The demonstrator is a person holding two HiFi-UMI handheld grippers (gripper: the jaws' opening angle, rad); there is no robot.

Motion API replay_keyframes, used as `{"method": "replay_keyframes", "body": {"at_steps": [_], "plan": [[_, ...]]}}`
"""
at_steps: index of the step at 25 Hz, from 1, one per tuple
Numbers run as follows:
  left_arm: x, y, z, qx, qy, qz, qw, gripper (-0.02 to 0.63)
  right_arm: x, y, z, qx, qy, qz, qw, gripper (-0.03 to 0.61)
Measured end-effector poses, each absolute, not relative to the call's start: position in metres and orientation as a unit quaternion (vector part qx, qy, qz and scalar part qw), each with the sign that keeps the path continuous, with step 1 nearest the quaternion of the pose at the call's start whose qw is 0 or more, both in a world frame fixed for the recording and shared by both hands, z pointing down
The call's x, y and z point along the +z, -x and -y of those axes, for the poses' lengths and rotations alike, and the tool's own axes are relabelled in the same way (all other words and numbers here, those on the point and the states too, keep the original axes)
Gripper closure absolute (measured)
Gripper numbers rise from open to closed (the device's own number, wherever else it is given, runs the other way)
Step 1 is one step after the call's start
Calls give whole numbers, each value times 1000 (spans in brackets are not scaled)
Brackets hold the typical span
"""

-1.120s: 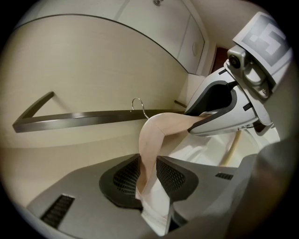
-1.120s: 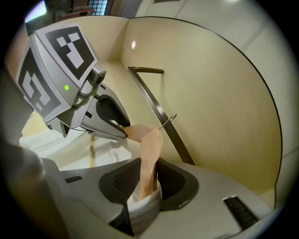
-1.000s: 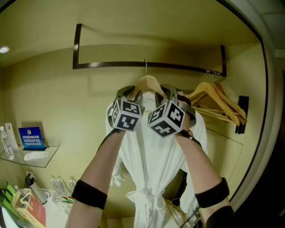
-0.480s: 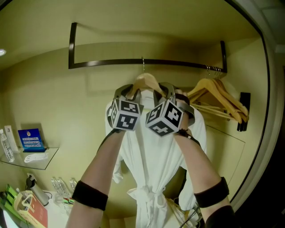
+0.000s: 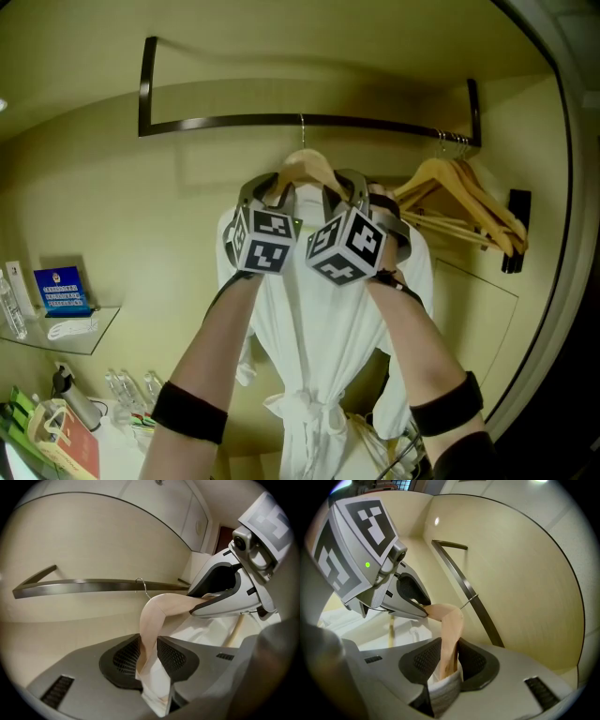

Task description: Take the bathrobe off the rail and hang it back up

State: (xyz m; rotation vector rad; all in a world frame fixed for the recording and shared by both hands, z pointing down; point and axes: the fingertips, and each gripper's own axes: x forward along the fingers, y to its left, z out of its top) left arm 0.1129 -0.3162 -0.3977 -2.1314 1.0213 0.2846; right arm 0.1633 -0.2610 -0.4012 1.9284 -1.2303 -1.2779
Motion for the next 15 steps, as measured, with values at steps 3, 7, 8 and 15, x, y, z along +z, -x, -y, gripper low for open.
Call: {"method": "replay_keyframes", "body": {"at_steps": [3, 7, 8, 15], "plan": [[-396, -112, 314, 105, 832, -397, 374, 511, -400, -163, 259, -472, -710, 453, 261, 446], [-394, -104, 306, 107, 826, -400, 382, 504, -399, -157, 251, -489, -710, 433, 262, 434], [-392, -101, 302, 108, 827, -400, 381, 486, -398, -154, 246, -496, -710, 426, 260, 434], [-337, -65, 260, 96, 836, -389, 375, 486, -373, -136, 196, -491, -716, 438, 234, 434]]}}
